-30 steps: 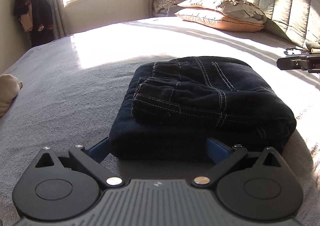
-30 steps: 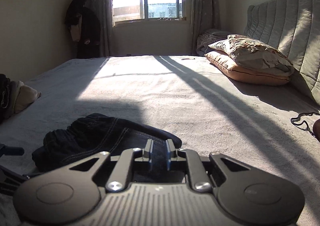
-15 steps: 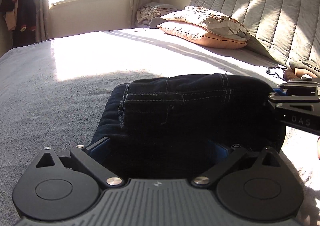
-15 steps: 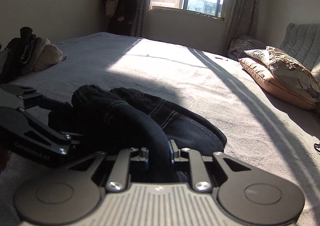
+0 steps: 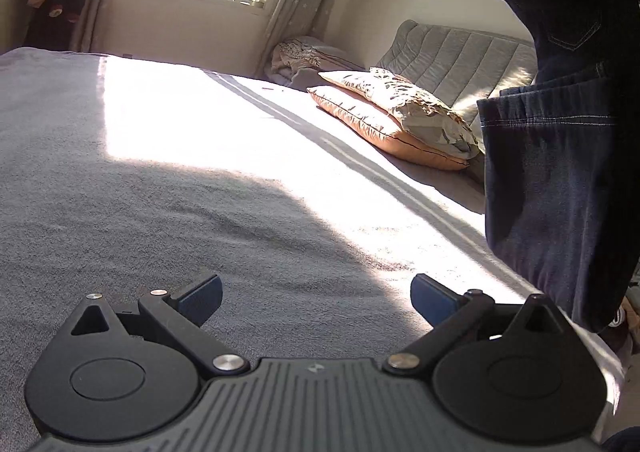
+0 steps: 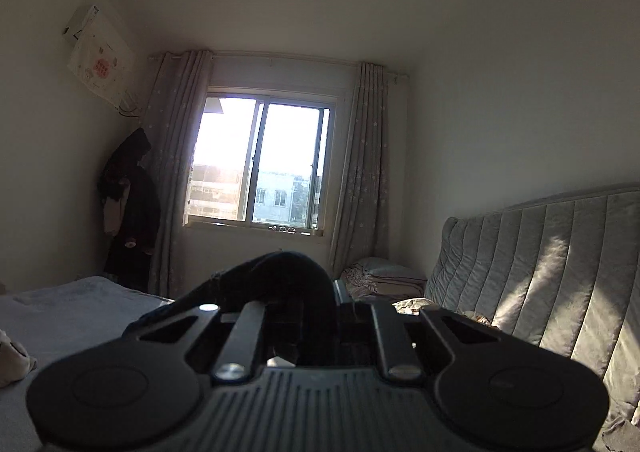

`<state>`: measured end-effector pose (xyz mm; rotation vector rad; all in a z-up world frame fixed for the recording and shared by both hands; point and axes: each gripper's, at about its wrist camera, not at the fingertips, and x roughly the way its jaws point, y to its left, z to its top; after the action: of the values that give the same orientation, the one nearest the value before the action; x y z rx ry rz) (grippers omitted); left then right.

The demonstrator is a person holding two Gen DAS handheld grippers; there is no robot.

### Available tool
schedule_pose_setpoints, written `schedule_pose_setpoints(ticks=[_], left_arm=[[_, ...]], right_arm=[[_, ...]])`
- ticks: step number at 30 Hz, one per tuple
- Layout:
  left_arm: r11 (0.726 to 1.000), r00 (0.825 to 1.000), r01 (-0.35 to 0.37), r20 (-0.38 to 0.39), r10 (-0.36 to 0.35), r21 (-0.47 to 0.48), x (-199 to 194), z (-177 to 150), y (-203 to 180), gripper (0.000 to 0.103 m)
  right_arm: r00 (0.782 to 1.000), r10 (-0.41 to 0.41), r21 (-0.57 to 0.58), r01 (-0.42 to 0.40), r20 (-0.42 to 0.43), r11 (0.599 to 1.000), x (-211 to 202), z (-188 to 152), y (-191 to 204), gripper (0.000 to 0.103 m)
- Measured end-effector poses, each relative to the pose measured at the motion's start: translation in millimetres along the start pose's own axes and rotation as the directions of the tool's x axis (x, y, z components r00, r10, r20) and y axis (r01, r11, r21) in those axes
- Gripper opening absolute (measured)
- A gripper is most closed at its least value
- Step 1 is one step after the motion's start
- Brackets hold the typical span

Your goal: Fold clothes

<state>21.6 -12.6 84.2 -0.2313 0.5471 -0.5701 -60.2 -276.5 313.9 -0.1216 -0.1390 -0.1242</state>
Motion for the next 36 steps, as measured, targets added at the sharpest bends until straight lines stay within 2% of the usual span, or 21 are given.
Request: schedule_pose_setpoints(ticks=[1, 3, 6, 8, 9, 11, 13, 15, 17, 18, 21, 22, 24, 25, 26, 29, 30, 32, 34, 35, 36], left_arm=[[1.000, 1.000, 0.005, 0.006, -0.005, -0.023, -1, 2, 2, 0.103], [0.999, 1.000, -0.002, 0.018, 0.003, -0.053, -5, 5, 5, 0.103], [0.994, 0.998, -0.054, 0.037, 0.058, -0.097, -14, 12, 22, 0.103], [0.986, 0.995, -0.086, 0.044, 0.093, -0.146, -20, 16, 37, 0.103], [0.979, 0.992, -0.109, 0.040, 0.117, -0.175, -23, 16, 45, 0.103], [0.952, 0.983, -0.174, 0.013, 0.183, -0.251, -27, 19, 68, 0.103], [0.923, 0.975, -0.218, -0.029, 0.220, -0.316, -26, 18, 85, 0.103], [0.906, 0.974, -0.224, -0.067, 0.215, -0.360, -22, 16, 93, 0.103], [0.916, 0.981, -0.189, -0.102, 0.163, -0.353, -14, 13, 88, 0.103], [0.923, 0.980, -0.190, -0.121, 0.157, -0.334, -9, 12, 83, 0.103], [0.943, 0.966, -0.218, -0.192, 0.173, -0.250, 9, 5, 68, 0.103], [0.946, 0.957, -0.236, -0.220, 0.187, -0.223, 16, 2, 67, 0.103], [0.945, 0.941, -0.265, -0.267, 0.209, -0.194, 27, -4, 71, 0.103], [0.941, 0.938, -0.271, -0.276, 0.210, -0.204, 28, -6, 75, 0.103], [0.936, 0.935, -0.277, -0.284, 0.211, -0.217, 28, -8, 79, 0.103], [0.912, 0.934, -0.294, -0.290, 0.210, -0.286, 25, -12, 93, 0.103], [0.906, 0.932, -0.298, -0.297, 0.209, -0.300, 28, -13, 95, 0.103], [0.903, 0.928, -0.310, -0.303, 0.218, -0.297, 33, -16, 94, 0.103], [0.914, 0.918, -0.333, -0.302, 0.258, -0.232, 36, -17, 83, 0.103], [0.920, 0.912, -0.342, -0.304, 0.275, -0.194, 39, -18, 76, 0.103], [0.926, 0.909, -0.342, -0.306, 0.283, -0.157, 42, -19, 70, 0.103]], right_arm=[[0.998, -0.005, -0.002, 0.005, 0.060, 1.000, -5, 18, 4, 0.013], [0.996, 0.035, 0.011, -0.037, 0.087, 0.999, -11, 28, 19, 0.014], [0.990, 0.137, 0.020, -0.137, -0.039, 0.990, -1, -5, 57, 0.014], [0.961, 0.216, 0.048, -0.211, -0.171, 0.976, 4, -56, 88, 0.014], [0.939, 0.253, 0.058, -0.246, -0.232, 0.967, 4, -82, 102, 0.014], [0.843, 0.315, 0.097, -0.304, -0.436, 0.948, -5, -152, 131, 0.016], [0.730, 0.327, 0.138, -0.308, -0.600, 0.941, -9, -212, 139, 0.021], [0.607, 0.371, 0.225, -0.305, -0.703, 0.925, -18, -261, 133, 0.022], [0.598, 0.398, 0.191, -0.380, -0.696, 0.905, -43, -272, 128, 0.023], [0.610, 0.397, 0.122, -0.441, -0.686, 0.889, -55, -266, 125, 0.024], [0.593, 0.463, 0.187, -0.467, -0.658, 0.864, -52, -252, 101, 0.030], [0.596, 0.480, 0.230, -0.448, -0.644, 0.864, -47, -249, 89, 0.032], [0.643, 0.461, 0.307, -0.344, -0.612, 0.887, -41, -245, 54, 0.038], [0.671, 0.415, 0.320, -0.268, -0.615, 0.909, -37, -243, 35, 0.062], [0.698, 0.365, 0.319, -0.202, -0.616, 0.926, -38, -246, 16, 0.075], [0.722, 0.232, 0.314, -0.022, -0.651, 0.949, -38, -256, -38, 0.080], [0.720, 0.151, 0.294, 0.077, -0.678, 0.953, -38, -262, -60, 0.081], [0.682, -0.028, 0.238, 0.293, -0.731, 0.926, -40, -276, -105, 0.082], [0.618, -0.149, 0.195, 0.453, -0.772, 0.870, -43, -291, -139, 0.082], [0.569, -0.189, 0.185, 0.534, -0.800, 0.825, -48, -300, -160, 0.084], [0.551, -0.189, 0.193, 0.561, -0.812, 0.805, -50, -304, -168, 0.085]])
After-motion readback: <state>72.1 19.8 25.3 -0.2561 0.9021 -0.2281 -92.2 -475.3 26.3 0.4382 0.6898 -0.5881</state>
